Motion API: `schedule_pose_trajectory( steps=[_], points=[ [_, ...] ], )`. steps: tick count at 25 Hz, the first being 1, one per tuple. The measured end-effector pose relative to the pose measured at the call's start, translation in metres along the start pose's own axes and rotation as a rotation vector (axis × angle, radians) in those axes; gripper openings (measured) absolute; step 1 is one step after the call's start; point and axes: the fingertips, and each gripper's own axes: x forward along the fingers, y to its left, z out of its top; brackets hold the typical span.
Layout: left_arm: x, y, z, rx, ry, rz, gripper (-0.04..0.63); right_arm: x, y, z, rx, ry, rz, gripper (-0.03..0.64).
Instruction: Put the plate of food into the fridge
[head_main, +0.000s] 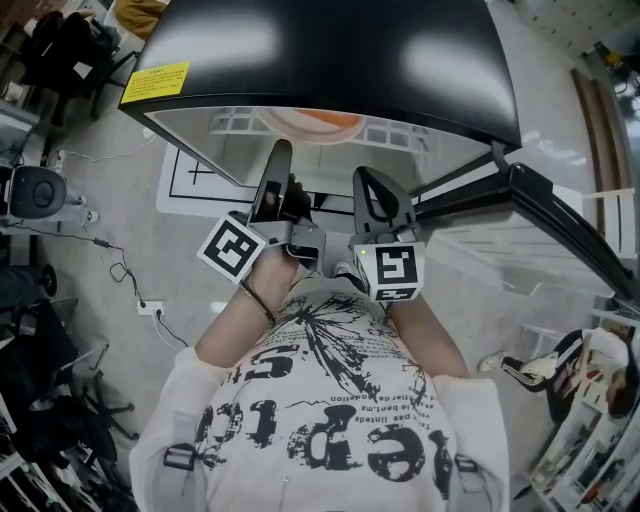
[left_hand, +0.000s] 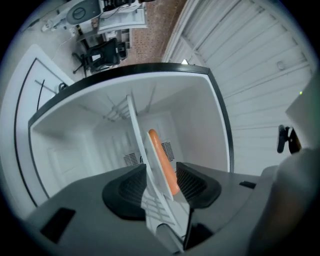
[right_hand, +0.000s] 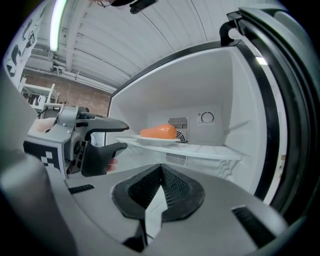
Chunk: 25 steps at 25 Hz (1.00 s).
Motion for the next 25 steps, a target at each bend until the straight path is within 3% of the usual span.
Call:
schedule_pose_trajectory(
  steps=[1,4,7,9,12,15,20,25],
  points=[
    [-0.005,0.003,0.002,0.053,0.000,0.014,0.184,0.000,0.000,0.001,0.002,-0.003,-0.003,0.002],
    [-0.017,0.013,0.009,0.198,-0.002,0.060,0.063,-0.001,-0.001,0.000,0.003,-0.005,-0.009,0.002],
    [-0.021,0.020,0.012,0.186,-0.002,0.076,0.007,-0.001,-0.001,0.000,0.011,-0.007,-0.014,0.002],
    [-0.022,0.022,0.012,0.173,0.007,0.077,0.008,0.001,0.001,0.002,0.016,-0.010,-0.015,0.002],
    [-0.019,0.019,0.009,0.255,0.054,0.065,0.006,0.002,0.002,0.004,0.022,-0.016,-0.010,0.002],
    [-0.017,0.016,0.006,0.427,0.094,0.060,0.006,0.004,0.003,0.005,0.035,-0.020,-0.009,0.002],
    [-0.015,-0.004,-0.006,0.868,0.148,0.032,0.007,0.007,0.003,0.008,0.041,-0.026,-0.007,0.002],
    [-0.011,-0.015,-0.028,1.086,0.236,-0.020,0.007,0.010,0.005,0.011,0.028,-0.036,-0.002,0.002]
  ],
)
